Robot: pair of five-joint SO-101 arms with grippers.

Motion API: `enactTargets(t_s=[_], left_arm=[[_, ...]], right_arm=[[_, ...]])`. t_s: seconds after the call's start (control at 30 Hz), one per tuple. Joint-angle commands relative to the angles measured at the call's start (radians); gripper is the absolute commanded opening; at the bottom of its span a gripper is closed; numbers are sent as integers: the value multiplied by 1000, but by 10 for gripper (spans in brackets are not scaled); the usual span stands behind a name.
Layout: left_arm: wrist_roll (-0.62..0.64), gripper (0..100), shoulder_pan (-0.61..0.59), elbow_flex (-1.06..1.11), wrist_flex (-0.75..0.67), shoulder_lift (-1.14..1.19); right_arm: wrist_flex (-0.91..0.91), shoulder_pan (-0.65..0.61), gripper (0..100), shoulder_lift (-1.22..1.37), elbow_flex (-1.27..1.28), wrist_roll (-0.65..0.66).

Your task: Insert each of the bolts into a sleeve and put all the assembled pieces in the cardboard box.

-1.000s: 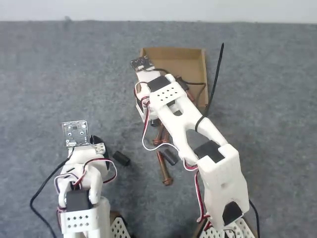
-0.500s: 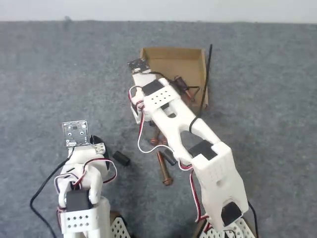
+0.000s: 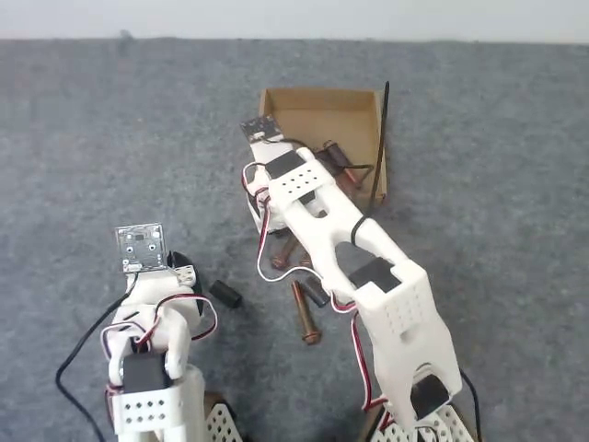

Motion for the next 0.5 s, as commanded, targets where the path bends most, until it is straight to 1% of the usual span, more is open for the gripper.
enactTargets(t_s=[0.0, 0.2, 0.47], left_arm=[[-8, 11, -6, -18, 5, 0], [-8, 11, -6, -18, 5, 0], [-8, 11, -6, -18, 5, 0]], right_arm=[[67, 18, 20, -61, -26, -6], [199, 45, 20, -185, -23, -11], [367, 165, 20, -275, -21, -11]])
